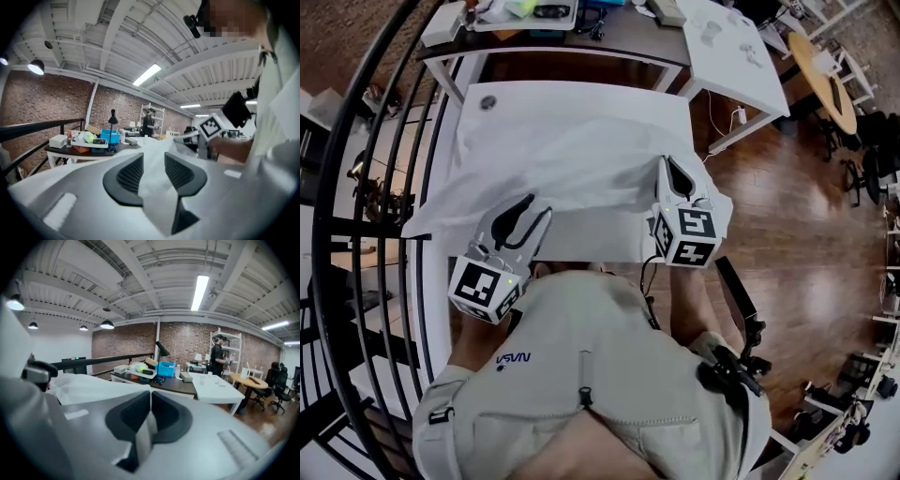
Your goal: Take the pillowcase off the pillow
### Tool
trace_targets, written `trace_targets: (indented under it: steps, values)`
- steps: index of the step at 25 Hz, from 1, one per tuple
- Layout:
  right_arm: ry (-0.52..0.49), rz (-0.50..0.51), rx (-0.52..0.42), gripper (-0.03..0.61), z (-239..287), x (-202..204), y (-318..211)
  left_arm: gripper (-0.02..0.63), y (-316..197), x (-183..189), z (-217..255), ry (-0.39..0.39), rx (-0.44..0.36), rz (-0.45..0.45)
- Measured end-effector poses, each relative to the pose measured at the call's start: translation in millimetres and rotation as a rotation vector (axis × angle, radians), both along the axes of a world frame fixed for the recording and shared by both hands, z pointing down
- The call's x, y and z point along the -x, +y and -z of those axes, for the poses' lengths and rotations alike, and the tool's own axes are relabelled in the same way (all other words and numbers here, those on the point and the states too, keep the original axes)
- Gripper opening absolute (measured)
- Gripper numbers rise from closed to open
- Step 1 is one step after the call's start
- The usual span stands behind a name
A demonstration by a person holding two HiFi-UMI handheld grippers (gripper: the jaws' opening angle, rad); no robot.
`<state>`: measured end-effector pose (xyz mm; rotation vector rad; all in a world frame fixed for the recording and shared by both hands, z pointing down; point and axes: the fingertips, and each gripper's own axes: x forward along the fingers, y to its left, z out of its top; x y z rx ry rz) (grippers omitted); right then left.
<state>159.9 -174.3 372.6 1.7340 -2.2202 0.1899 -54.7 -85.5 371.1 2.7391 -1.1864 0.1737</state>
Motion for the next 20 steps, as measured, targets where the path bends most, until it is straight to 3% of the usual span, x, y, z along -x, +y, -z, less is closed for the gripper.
trace_targets:
  steps: [3, 5, 6, 7, 11, 13, 16, 17, 20]
  values:
    - [-0.003, 0.008, -0.002, 0.011, 3.4, 1.7, -3.1, 0.285, 6.5, -6.5, -53.4, -0.221, 0.020, 0.023]
    - [-0.005, 0.010, 0.000, 0.011, 3.4, 0.8, -3.7, 0.335, -5.9, -6.3, -82.1, -0.361, -0.013, 0.078]
    - [-0.006, 0.009, 0.001, 0.011, 2.6, 0.1, -3.5, 0.331, -14.8, -4.0, -92.3, -0.399, -0.027, 0.118]
    - [-0.008, 0.006, 0.002, 0.011, 1.4, -0.6, -3.1, 0.274, -24.3, -0.8, -97.3, -0.414, -0.042, 0.159]
    - [-0.013, 0.012, 0.009, 0.012, -5.7, -1.8, 1.0, 0.042, -49.8, 2.9, -70.3, -0.356, -0.116, 0.205]
    - [-0.015, 0.044, 0.000, 0.027, -7.4, 1.6, 7.1, 0.027, -55.0, 2.1, -57.0, -0.330, -0.141, 0.201]
    - [-0.008, 0.121, -0.061, 0.172, -1.0, 13.9, 28.4, 0.025, -60.2, 2.2, -51.3, -0.297, -0.137, 0.197]
    - [0.010, 0.143, -0.087, 0.188, 0.8, 18.8, 39.7, 0.025, -61.9, 2.0, -48.9, -0.287, -0.137, 0.196]
    - [0.173, 0.194, -0.108, 0.243, -16.2, 32.5, 76.6, 0.025, -64.9, 1.2, -41.7, -0.260, -0.140, 0.188]
